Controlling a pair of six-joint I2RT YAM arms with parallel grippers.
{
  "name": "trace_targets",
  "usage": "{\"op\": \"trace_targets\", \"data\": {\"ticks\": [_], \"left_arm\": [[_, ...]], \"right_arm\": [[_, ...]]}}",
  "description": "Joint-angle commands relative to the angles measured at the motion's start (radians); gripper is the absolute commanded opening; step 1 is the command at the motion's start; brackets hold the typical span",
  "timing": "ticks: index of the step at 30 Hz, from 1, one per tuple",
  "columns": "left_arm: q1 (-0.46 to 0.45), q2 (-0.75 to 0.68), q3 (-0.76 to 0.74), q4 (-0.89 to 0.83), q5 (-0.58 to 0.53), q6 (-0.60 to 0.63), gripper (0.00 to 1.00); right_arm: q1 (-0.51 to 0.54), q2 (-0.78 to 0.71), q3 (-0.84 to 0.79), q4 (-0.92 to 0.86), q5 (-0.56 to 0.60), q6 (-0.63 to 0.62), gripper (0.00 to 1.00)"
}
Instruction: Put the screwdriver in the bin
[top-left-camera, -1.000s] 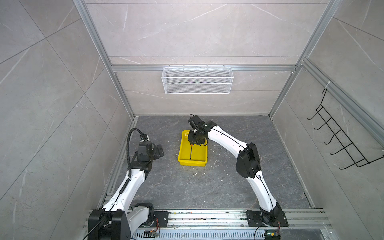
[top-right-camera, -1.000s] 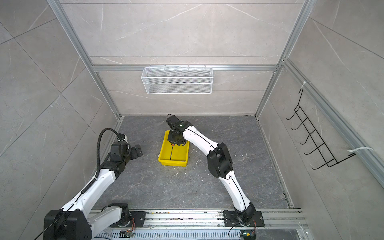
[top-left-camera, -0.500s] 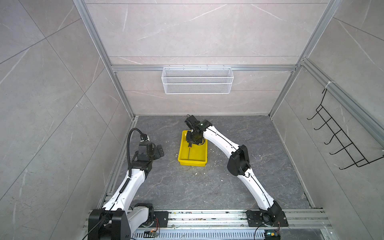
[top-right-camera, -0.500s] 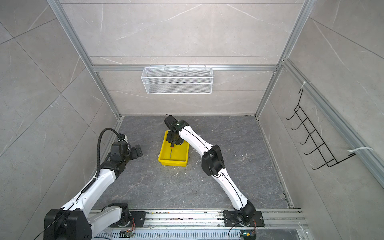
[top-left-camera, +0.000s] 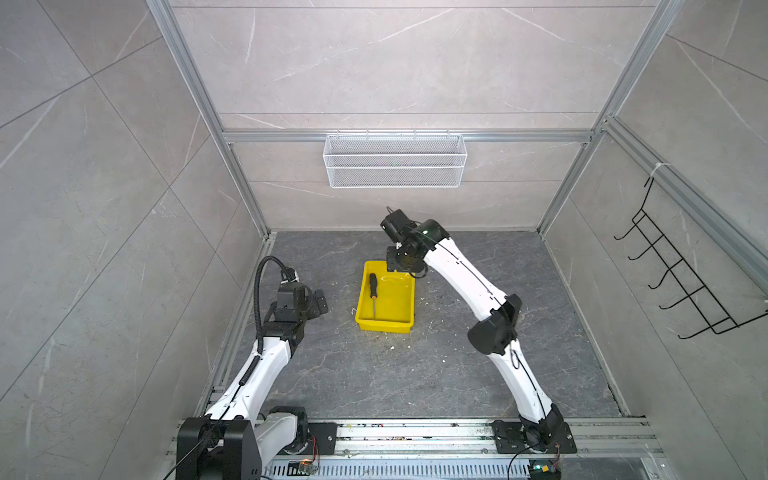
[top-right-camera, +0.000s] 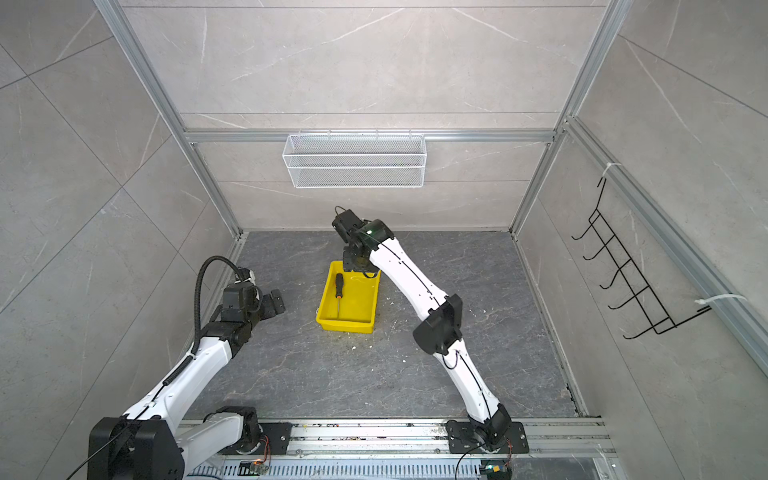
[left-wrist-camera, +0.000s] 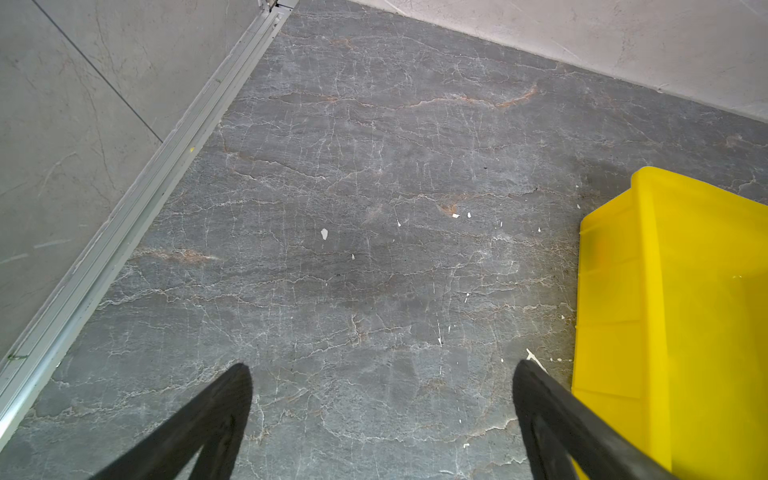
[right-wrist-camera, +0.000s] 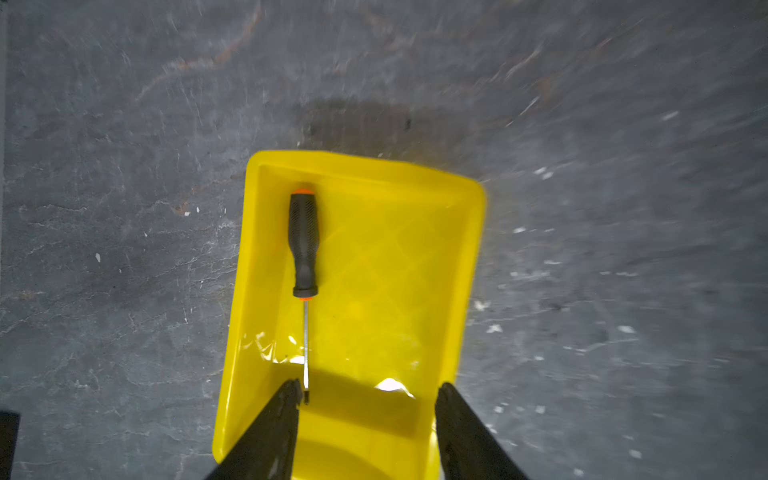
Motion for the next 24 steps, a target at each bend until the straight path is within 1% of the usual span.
{"op": "trace_targets", "data": {"ticks": [1, 2, 4, 5, 6, 7, 9, 11, 12, 13, 15, 17, 19, 21, 22, 24], "left_arm": [[0.004, 0.002, 0.022, 0.005, 0.009, -0.009, 1.0], [0.003, 0.003, 0.023, 0.005, 0.015, -0.008, 1.0], [0.004, 0.003, 0.022, 0.006, 0.024, -0.007, 1.0], [0.003, 0.003, 0.022, 0.006, 0.029, -0.007, 1.0], [0.003, 0.006, 0.023, 0.005, 0.031, -0.007, 1.0], [0.002, 0.006, 0.024, 0.005, 0.033, -0.006, 1.0], [0.003, 0.01, 0.026, 0.006, 0.038, -0.004, 1.0], [0.003, 0.013, 0.028, 0.008, 0.048, -0.003, 1.0], [0.002, 0.015, 0.029, 0.005, 0.052, -0.002, 1.0], [0.003, 0.017, 0.032, 0.003, 0.055, -0.001, 1.0], [0.004, 0.021, 0.036, -0.002, 0.064, 0.002, 1.0], [0.003, 0.023, 0.039, -0.008, 0.065, -0.003, 1.0], [0.002, 0.018, 0.038, -0.016, 0.06, -0.007, 1.0], [0.002, 0.005, 0.021, 0.004, 0.073, 0.004, 1.0], [0.002, -0.003, 0.014, 0.012, 0.08, 0.009, 1.0], [0.003, -0.014, -0.007, 0.054, 0.075, 0.006, 1.0]], "right_arm": [[0.003, -0.325, -0.367, 0.147, 0.238, -0.128, 0.57], [-0.001, -0.439, -0.563, 0.291, 0.266, -0.159, 0.58], [-0.018, -0.64, -0.903, 0.525, 0.279, -0.194, 0.61], [-0.034, -0.736, -1.051, 0.63, 0.286, -0.21, 0.66], [-0.048, -0.808, -1.174, 0.71, 0.299, -0.226, 0.72], [-0.063, -0.875, -1.298, 0.797, 0.336, -0.239, 0.79], [-0.088, -0.974, -1.502, 0.95, 0.426, -0.279, 0.83], [-0.108, -1.053, -1.68, 1.101, 0.577, -0.31, 0.84], [-0.123, -1.081, -1.753, 1.16, 0.62, -0.318, 0.85], [-0.15, -1.112, -1.824, 1.217, 0.635, -0.317, 0.85], [-0.226, -1.158, -1.927, 1.302, 0.565, -0.315, 0.87], [-0.277, -1.174, -2.004, 1.389, 0.533, -0.339, 0.89], [-0.298, -1.163, -2.069, 1.514, 0.539, -0.42, 0.89], [-0.308, -1.126, -2.133, 1.677, 0.536, -0.513, 0.9], [-0.314, -1.102, -2.153, 1.738, 0.53, -0.531, 0.9], [-0.333, -1.037, -2.167, 1.813, 0.521, -0.515, 0.89]]}}
